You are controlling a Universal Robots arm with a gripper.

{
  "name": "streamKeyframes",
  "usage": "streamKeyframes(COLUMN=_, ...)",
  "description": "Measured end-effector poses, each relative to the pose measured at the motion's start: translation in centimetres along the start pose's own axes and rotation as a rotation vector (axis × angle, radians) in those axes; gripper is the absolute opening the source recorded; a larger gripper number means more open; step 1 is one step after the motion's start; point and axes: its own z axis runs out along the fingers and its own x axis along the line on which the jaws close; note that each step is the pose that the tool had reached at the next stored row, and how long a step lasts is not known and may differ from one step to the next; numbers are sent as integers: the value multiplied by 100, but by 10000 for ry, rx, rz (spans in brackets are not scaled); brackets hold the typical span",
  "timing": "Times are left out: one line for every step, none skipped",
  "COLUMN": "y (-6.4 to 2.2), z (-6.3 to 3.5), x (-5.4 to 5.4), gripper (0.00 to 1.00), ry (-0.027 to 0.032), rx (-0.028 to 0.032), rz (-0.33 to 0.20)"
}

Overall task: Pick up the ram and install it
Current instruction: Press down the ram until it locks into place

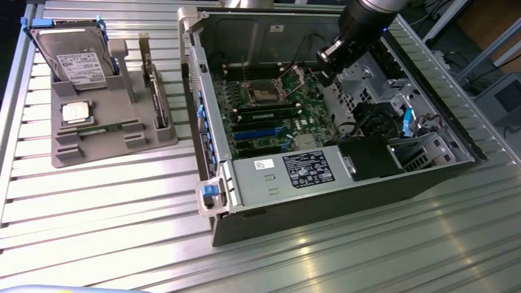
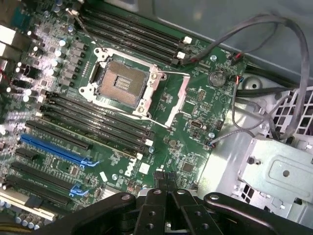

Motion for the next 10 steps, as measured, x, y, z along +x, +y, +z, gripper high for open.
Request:
streamKeyframes(y=0, z=0, x=0, gripper=11, ry=-3, rx=-1, rz=133)
streamKeyframes(y=0, z=0, x=0, gripper=11, ry=-9, rx=-1, rz=365)
streamKeyframes(y=0, z=0, x=0, gripper=11, ry=-14, rx=-2, rz=604)
streamKeyframes(y=0, z=0, x=0, gripper=11, ry=-18, rx=-2, rz=779)
streamKeyframes(y=0, z=0, x=0, gripper=11, ry=-22, rx=-4, rz=935)
streamKeyframes(y=0, z=0, x=0, gripper=11, ry=-32, rx=-7, rz=1332)
streamKeyframes(y=0, z=0, x=0, gripper=11, ry=-38, rx=-9, rz=1574)
streamKeyframes(y=0, z=0, x=0, gripper=11, ry=-42, rx=-11, rz=1719)
streamKeyframes(y=0, z=0, x=0, gripper=11, ry=-46, rx=-12, rz=1851)
streamKeyframes(y=0, z=0, x=0, gripper=11, ry=-49, rx=-14, rz=1979)
